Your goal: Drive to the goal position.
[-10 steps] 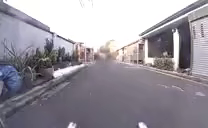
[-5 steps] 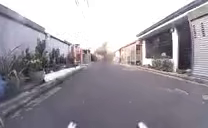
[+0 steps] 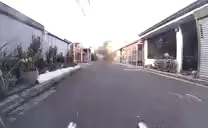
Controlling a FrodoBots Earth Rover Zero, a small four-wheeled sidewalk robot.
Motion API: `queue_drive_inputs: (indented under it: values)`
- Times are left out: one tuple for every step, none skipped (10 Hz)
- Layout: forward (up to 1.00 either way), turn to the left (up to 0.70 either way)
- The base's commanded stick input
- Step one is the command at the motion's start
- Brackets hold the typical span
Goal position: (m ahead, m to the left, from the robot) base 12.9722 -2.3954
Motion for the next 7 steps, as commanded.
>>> queue_drive_inputs:
  values:
    - [0.70,0.00]
    - [0.70,0.00]
    - [0.70,0.00]
    - [0.70,0.00]
    - [0.70,0.00]
    - [0.70,0.00]
    - [0.70,0.00]
